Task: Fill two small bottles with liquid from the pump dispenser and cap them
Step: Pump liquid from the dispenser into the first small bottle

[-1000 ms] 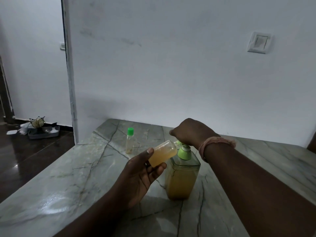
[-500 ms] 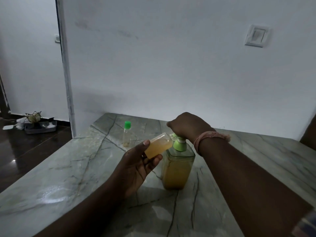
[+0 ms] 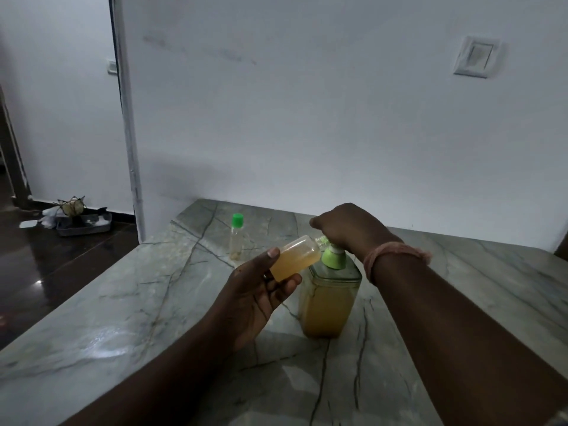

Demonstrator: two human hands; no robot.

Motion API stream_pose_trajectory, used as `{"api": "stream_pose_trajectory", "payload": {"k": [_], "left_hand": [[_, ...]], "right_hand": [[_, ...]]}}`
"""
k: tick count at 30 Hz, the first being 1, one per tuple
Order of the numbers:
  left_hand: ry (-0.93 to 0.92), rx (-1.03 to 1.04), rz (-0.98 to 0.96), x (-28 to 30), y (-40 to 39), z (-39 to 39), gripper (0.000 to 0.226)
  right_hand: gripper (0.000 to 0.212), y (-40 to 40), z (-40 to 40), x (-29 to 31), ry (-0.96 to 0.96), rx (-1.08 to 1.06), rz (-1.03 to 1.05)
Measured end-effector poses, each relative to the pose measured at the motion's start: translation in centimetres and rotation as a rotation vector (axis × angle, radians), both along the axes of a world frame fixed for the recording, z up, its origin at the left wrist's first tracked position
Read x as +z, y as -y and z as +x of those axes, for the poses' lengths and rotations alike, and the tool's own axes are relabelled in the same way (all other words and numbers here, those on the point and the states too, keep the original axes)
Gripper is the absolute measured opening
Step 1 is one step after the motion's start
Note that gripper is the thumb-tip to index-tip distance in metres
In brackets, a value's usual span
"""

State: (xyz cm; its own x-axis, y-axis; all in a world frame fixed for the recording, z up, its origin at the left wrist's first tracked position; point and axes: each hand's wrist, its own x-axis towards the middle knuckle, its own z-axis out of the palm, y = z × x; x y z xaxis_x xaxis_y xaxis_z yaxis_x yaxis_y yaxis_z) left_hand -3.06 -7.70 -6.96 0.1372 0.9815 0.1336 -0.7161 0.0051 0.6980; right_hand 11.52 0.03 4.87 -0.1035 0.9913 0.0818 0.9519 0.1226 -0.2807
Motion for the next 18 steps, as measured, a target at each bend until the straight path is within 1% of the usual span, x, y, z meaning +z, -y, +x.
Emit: {"api": "stream_pose_trajectory", "payload": {"k": [2,4,8,10,12,13,14,16,18], "left_hand": [[-0.012,0.002,0.002,0.0,-0.1,0.1,0.080],[-0.013,0.006,0.003,0.2,-0.1,0.1,0.087],[-0.007,-0.002,0.014,0.2,0.3,0.2,0.083],[-0.008,-0.012,0.012,0.1,0.2,0.1,0.080],[-0.007,-0.017,0.011,0.1,0.1,0.1,0.069],[-0.006,-0.016,0.012,0.0,0.0,0.1,0.066],[-0.006,-0.013,0.013,0.0,0.0,0.0,0.067],[0.000,-0.006,0.014,-0.1,-0.1,0.0,0.073],[0.000,-0.005,0.016,0.0,0.0,0.1,0.079]], "right_hand": [[0.034,0.3,0.0,-0.1,-0.002,-0.002,-0.019],[0.035,0.3,0.1,-0.2,-0.014,-0.008,-0.020],[0.032,0.6,-0.1,0.3,-0.013,0.006,-0.017],[0.026,0.3,-0.3,0.6,-0.004,-0.056,0.023],[0.027,-0.4,-0.2,0.4,-0.062,-0.095,0.066],[0.028,-0.6,-0.2,0.1,-0.113,-0.092,0.056],[0.027,-0.5,0.0,-0.1,-0.137,-0.085,0.038],[0.027,-0.3,0.3,-0.6,-0.081,-0.038,0.021],[0.033,0.4,0.3,-0.5,-0.029,0.002,0.019]]}}
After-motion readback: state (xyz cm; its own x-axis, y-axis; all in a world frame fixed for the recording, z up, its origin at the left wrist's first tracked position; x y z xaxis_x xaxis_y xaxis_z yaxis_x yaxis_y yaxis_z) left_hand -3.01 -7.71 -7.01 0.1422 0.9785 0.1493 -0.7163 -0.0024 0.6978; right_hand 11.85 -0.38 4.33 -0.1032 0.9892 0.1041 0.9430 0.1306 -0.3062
